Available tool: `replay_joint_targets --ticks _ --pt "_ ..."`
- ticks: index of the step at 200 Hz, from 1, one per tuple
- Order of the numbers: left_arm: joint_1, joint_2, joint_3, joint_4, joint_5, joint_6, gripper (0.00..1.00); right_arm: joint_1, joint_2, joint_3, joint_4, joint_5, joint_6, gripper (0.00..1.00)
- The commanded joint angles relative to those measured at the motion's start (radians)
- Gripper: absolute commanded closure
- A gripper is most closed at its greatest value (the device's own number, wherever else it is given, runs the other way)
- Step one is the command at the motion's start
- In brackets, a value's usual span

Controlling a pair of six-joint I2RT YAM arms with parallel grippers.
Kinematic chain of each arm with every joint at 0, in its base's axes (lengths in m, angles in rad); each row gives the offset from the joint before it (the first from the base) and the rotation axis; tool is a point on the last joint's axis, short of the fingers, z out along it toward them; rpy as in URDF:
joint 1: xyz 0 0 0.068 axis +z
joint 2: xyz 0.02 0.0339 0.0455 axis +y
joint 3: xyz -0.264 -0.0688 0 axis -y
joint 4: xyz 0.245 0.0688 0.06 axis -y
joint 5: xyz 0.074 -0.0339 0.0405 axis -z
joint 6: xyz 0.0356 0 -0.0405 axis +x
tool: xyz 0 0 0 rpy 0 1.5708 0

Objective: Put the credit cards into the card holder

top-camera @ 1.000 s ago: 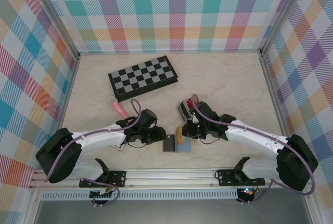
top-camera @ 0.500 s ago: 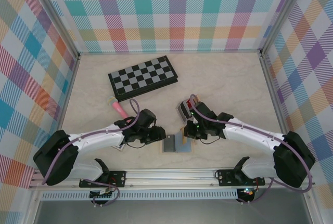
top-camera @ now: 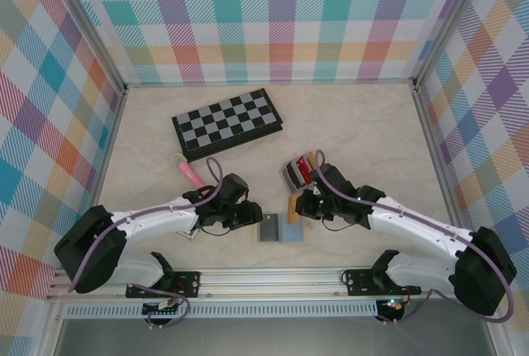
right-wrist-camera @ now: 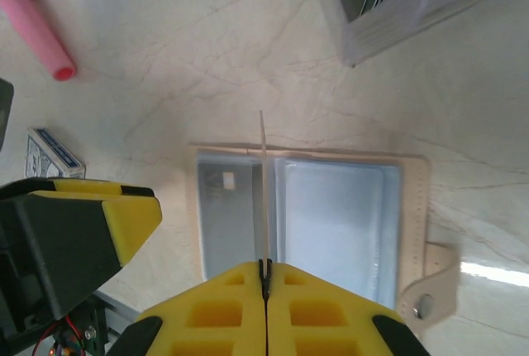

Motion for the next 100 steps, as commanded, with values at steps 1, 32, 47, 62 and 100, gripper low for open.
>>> replay_joint_targets --ticks 1,32,47,62,100 --pt "-0.012 0.029 -0.008 -0.004 0.026 0.014 0.55 0.01 0.048 -0.058 0.171 -0.114 0.033 0.94" --pt "-0.011 0.05 -0.008 0.007 0.04 0.014 0.55 0.021 0.113 -0.088 0.243 -0.137 0.042 0.93" --pt "-0.012 0.061 -0.01 0.013 0.046 0.012 0.55 0.023 0.135 -0.103 0.285 -0.16 0.043 0.93" --pt "-0.012 0.071 -0.012 0.017 0.051 0.012 0.55 0.026 0.156 -0.112 0.309 -0.168 0.047 0.93" --pt "-0.014 0.094 -0.018 0.032 0.055 0.007 0.57 0.037 0.206 -0.124 0.3 -0.149 0.045 0.93"
